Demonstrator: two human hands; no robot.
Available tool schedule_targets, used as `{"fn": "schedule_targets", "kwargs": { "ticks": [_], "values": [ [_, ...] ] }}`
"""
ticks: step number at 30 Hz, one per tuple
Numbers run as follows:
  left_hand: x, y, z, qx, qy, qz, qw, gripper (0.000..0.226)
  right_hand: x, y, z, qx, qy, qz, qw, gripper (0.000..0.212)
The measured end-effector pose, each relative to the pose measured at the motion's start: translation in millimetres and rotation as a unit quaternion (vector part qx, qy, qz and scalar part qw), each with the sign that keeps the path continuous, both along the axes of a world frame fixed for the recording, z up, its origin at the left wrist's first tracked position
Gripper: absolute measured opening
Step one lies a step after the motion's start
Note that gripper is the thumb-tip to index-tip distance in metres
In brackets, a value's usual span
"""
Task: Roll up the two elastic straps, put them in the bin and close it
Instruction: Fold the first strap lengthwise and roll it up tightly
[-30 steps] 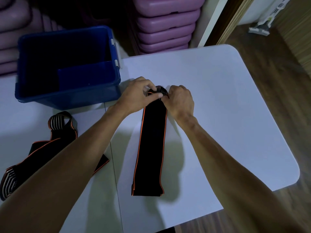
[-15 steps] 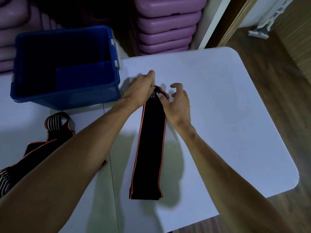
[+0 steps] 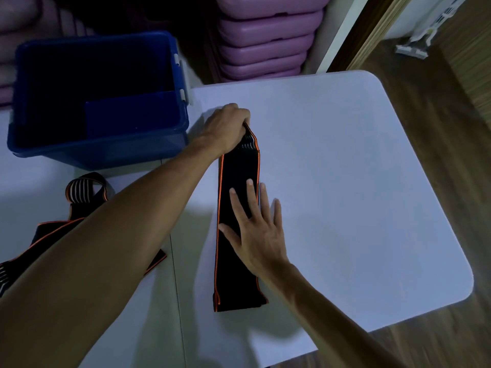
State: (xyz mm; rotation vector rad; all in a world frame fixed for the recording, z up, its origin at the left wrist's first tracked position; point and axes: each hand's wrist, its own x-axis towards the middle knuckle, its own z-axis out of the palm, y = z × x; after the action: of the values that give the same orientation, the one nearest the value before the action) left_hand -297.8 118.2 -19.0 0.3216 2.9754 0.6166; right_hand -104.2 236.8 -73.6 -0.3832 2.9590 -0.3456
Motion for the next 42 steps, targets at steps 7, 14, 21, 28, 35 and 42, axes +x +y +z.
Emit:
{"fn": "schedule_targets", "kwargs": {
  "ticks": [7, 14, 21, 28, 35, 42],
  "values": [
    [-0.1, -2.0, -2.7, 0.073, -0.066, 0.047, 0.994, 0.026, -15.9, -0.3, 16.9, -0.091, -0.017, -0.001, 0.996, 0.069],
    [-4.4, -12.3, 1.3, 0.099, -0.097, 0.052, 0.989, 0.024, -77.6, -3.7, 13.8, -0.094, -0.018, -0.029, 0.995, 0.072],
    [-4.9, -11.9, -2.3, 0.059, -0.076, 0.051, 0.994, 0.038, -94.6, -11.6, 8.3, -0.077, -0.039, 0.006, 0.996, 0.067],
    [12.3, -8.4, -6.1, 0.007, -0.014, 0.118, 0.993, 0.04, -103.2, -7.8, 14.0, -0.083, -0.006, 0.015, 0.996, 0.059],
    [25.0, -18.7, -19.6, 0.172, -0.037, 0.175, 0.969, 0.018, -141.9, -1.5, 30.5, -0.338, -0.05, -0.178, 0.923, 0.049],
    [35.7, -23.3, -23.8, 0.16, -0.042, 0.186, 0.969, 0.019, -163.9, -0.3, 32.6, -0.321, -0.101, -0.233, 0.912, 0.009]
  ]
}}
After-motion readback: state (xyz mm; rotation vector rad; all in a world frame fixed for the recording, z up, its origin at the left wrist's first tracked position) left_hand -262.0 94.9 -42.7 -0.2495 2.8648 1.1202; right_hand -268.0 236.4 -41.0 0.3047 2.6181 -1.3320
